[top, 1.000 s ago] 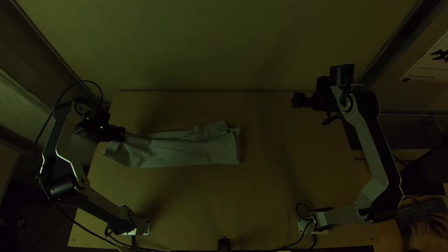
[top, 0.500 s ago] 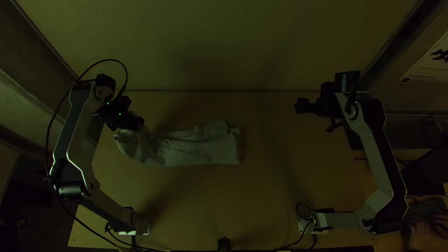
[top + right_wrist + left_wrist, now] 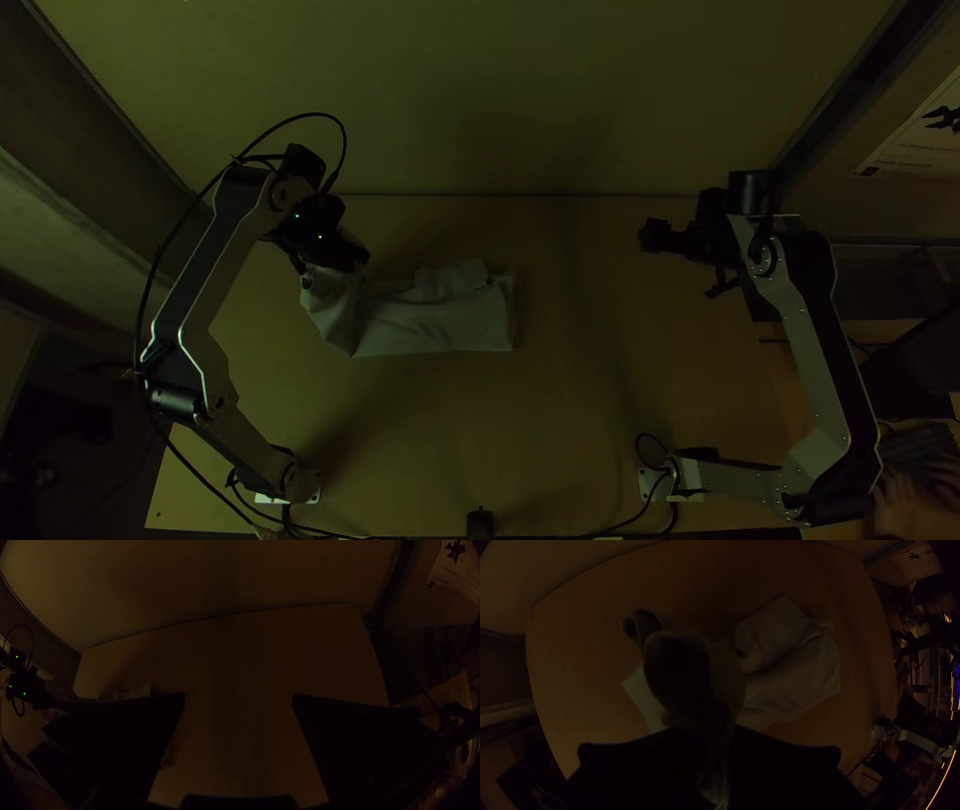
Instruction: Fold the t-shirt
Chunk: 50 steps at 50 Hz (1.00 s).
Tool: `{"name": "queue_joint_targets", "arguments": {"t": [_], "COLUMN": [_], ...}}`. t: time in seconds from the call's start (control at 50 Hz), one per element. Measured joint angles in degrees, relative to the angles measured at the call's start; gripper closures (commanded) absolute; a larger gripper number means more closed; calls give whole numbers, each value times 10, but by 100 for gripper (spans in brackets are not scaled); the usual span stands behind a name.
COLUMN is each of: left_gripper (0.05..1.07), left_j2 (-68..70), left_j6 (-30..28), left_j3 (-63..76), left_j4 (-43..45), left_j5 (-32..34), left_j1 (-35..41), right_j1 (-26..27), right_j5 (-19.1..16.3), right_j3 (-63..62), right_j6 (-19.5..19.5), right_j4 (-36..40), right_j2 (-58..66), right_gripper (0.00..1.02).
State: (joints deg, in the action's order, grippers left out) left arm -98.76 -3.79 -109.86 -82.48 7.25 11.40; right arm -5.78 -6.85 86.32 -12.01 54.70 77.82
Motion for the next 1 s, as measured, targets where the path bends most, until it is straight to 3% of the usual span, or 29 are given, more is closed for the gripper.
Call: {"name": "queue_joint_targets", "arguments": {"t": [0.56, 0.94, 0.98, 1.0], "left_gripper": [105, 104, 100, 93], "left_j2": [-134, -210, -215, -217], "left_j6": [99, 147, 150, 150], "left_j3": [-116, -185, -187, -189], "left_j4": [4, 10, 12, 13], "left_j5": [5, 5, 6, 6], "left_j1": [165, 232, 239, 242], "right_j1": [18, 18, 19, 18], "right_j5": [0, 0, 0, 0], "right_j3": [-55, -81, -82, -83], "right_j6": [0, 0, 0, 0], "right_j4": [-7, -20, -20, -21], "right_j2": [-59, -70, -70, -70], "right_gripper": [3, 3, 3, 3]}}
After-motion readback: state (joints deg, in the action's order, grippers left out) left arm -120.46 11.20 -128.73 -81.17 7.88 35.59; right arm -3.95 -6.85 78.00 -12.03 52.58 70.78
